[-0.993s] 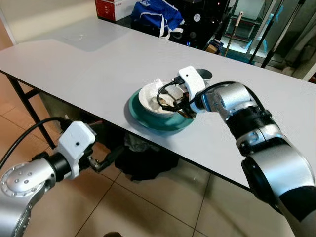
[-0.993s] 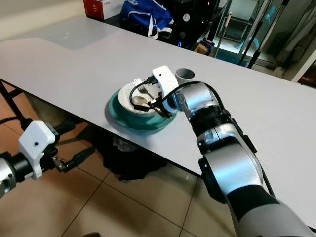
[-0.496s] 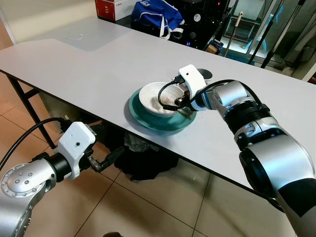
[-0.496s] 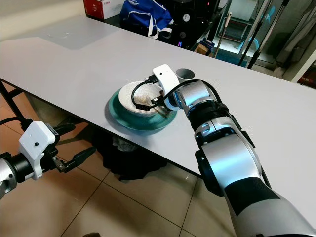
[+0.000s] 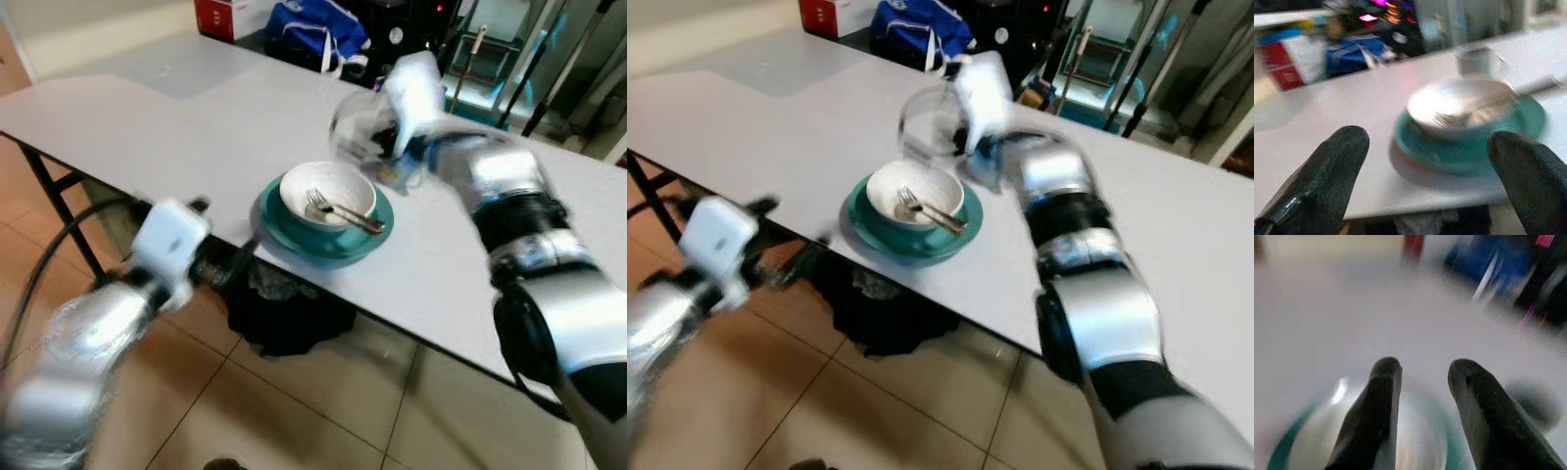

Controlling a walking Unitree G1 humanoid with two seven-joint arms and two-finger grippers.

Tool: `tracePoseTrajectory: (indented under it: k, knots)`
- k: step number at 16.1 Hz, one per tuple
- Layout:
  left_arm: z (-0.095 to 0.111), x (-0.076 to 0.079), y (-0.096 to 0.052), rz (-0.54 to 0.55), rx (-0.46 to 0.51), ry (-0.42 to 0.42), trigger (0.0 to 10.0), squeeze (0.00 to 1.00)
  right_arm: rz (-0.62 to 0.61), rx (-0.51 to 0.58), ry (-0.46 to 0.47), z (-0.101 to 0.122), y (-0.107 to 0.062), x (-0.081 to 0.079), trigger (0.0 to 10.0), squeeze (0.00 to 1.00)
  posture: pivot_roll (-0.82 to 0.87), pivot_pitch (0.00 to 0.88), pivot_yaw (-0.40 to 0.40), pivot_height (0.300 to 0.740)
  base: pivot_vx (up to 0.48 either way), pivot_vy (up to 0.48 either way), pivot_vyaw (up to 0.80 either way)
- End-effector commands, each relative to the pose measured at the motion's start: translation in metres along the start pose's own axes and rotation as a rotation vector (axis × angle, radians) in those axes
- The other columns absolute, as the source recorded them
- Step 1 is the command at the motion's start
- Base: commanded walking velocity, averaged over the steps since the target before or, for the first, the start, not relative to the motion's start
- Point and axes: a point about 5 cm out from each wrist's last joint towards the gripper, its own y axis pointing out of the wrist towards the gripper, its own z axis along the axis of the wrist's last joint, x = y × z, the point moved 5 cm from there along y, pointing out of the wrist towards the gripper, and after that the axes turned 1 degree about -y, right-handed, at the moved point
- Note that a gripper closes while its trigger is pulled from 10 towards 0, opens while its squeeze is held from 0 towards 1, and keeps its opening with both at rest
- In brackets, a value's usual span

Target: Setting the table

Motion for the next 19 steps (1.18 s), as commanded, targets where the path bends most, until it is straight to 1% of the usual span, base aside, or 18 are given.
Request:
tracePoseTrajectory:
  k: [1,2,3,4,5,6,7,8,9,10,11,12,13,15,16,17,19]
  knots:
    - [-0.008,-0.004,0.005,0.068,-0.041,0.015,10.0,0.00,-0.105,0.063,-0.038,0.004,-0.013,0.020,10.0,0.00,0.00,0.000,-0.090,0.740,0.000,0.277,0.00]
    - [-0.007,-0.008,0.012,0.146,-0.038,0.021,10.0,0.00,-0.196,0.099,-0.050,-0.003,-0.033,0.031,10.0,0.00,-0.02,0.000,-0.081,0.740,0.000,0.480,0.00]
    - [0.002,-0.009,0.020,0.189,0.000,0.014,10.0,0.00,-0.283,0.102,-0.022,-0.028,-0.060,0.036,10.0,0.00,-0.03,0.000,-0.061,0.740,0.000,0.480,0.00]
    - [0.009,-0.009,0.025,0.212,0.026,-0.018,10.0,0.00,-0.336,0.089,0.030,-0.049,-0.081,0.038,10.0,0.00,-0.03,0.000,-0.054,0.740,0.000,0.480,0.00]
    - [0.009,-0.013,0.026,0.215,0.017,0.032,10.0,0.00,-0.405,0.047,0.173,-0.081,-0.097,0.038,10.0,0.00,-0.03,0.000,-0.047,0.740,0.000,0.480,-0.80]
    - [0.006,-0.013,0.025,0.207,0.006,0.045,10.0,0.00,-0.434,0.021,0.172,-0.094,-0.102,0.039,10.0,0.00,-0.03,0.000,-0.044,0.740,0.000,0.480,-0.80]
    - [-0.003,-0.014,0.022,0.214,-0.020,0.061,10.0,0.00,-0.461,-0.006,0.141,-0.109,-0.113,0.035,10.0,0.17,-0.04,0.000,-0.038,0.740,0.000,0.480,-0.80]
    - [-0.006,-0.015,0.020,0.221,-0.030,0.068,10.0,0.00,-0.478,-0.014,0.134,-0.113,-0.118,0.033,10.0,0.58,-0.04,0.000,-0.037,0.740,0.000,0.480,-0.80]
    - [-0.013,-0.014,0.014,0.222,-0.047,0.079,10.0,0.00,-0.500,-0.043,0.154,-0.122,-0.127,0.030,10.0,1.00,-0.04,0.000,-0.035,0.740,0.000,0.480,-0.80]
    - [-0.018,-0.013,0.007,0.236,-0.062,0.076,10.0,0.00,-0.519,-0.066,0.145,-0.127,-0.134,0.029,10.0,1.00,-0.04,0.000,-0.034,0.740,0.000,0.480,-0.80]
    - [-0.021,-0.013,0.005,0.245,-0.070,0.074,10.0,0.00,-0.530,-0.084,0.148,-0.129,-0.137,0.028,10.0,1.00,-0.04,0.000,-0.035,0.740,0.000,0.480,-0.80]
    - [-0.022,-0.015,0.003,0.277,-0.076,0.068,10.0,0.00,-0.523,-0.092,0.154,-0.130,-0.139,0.025,10.0,1.00,-0.02,0.000,-0.043,0.740,0.000,0.480,-0.80]
    - [-0.019,-0.017,0.002,0.296,-0.070,0.058,10.0,0.00,-0.486,-0.088,0.153,-0.129,-0.133,0.018,10.0,1.00,0.00,0.000,-0.048,0.740,0.000,0.480,-0.80]
    - [-0.018,-0.017,0.001,0.301,-0.064,0.055,10.0,0.00,-0.453,-0.076,0.150,-0.126,-0.128,0.010,10.0,1.00,0.01,0.000,-0.055,0.740,0.000,0.480,-0.80]
    - [-0.018,-0.017,-0.001,0.310,-0.061,0.062,10.0,0.00,-0.414,-0.064,0.147,-0.122,-0.123,0.001,10.0,0.00,0.01,0.000,-0.067,0.740,0.000,0.480,-0.80]
    - [-0.016,-0.017,-0.002,0.316,-0.056,0.056,10.0,0.00,-0.388,-0.065,0.141,-0.121,-0.121,-0.006,10.0,0.00,0.01,0.000,-0.070,0.740,0.000,0.480,-0.80]
    - [-0.012,-0.017,-0.005,0.330,-0.049,0.050,10.0,0.00,-0.386,-0.092,0.165,-0.127,-0.123,-0.012,10.0,0.00,0.01,0.000,-0.081,0.740,0.000,0.480,-0.80]
